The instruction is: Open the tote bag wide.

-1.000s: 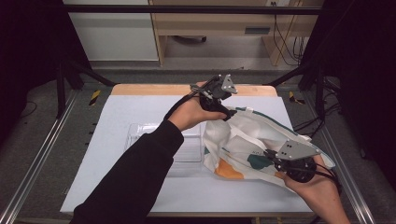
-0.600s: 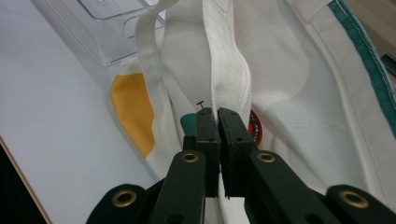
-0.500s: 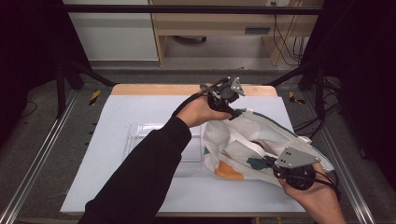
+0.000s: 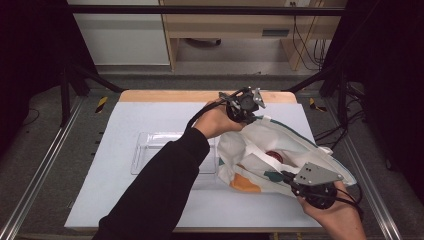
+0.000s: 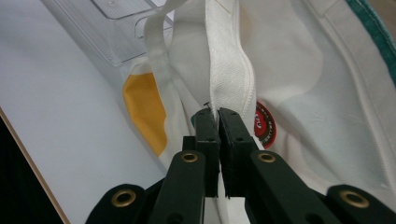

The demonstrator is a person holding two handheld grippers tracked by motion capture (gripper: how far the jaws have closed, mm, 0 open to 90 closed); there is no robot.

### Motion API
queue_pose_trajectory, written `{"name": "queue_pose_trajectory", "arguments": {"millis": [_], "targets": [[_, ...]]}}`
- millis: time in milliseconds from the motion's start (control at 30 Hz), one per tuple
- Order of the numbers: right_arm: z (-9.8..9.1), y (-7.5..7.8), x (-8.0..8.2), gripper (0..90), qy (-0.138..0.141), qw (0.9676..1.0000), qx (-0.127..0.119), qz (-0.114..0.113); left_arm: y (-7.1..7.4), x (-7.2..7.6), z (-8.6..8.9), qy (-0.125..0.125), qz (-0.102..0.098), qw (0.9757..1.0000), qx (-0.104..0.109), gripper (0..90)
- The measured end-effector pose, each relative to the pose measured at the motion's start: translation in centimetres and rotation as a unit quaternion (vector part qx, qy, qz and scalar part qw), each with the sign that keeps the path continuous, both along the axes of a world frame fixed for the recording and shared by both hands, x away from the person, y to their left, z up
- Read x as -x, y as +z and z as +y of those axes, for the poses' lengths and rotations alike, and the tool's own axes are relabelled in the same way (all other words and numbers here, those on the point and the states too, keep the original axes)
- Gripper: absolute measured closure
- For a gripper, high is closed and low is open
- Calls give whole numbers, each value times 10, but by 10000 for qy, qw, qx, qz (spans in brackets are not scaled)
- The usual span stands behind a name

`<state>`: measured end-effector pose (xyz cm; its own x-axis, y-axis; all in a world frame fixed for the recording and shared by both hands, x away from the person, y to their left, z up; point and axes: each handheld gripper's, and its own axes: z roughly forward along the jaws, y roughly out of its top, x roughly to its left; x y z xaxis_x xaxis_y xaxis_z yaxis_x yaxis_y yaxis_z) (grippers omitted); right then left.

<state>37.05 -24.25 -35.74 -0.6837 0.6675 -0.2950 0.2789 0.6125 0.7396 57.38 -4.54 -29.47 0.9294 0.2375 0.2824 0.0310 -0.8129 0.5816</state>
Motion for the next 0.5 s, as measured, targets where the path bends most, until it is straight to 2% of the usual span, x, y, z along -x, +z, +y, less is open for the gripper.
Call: {"name": "queue_pose_trajectory", "arguments": {"millis": [167,500], "targets": [[1,-5,3,877,-20,10000,-53,15,1,0,0,103,16,9999,136,879],[9,-22,10,880,205,9996,-38,166,-4,-6,6,414,-77,9980,474,884]]}}
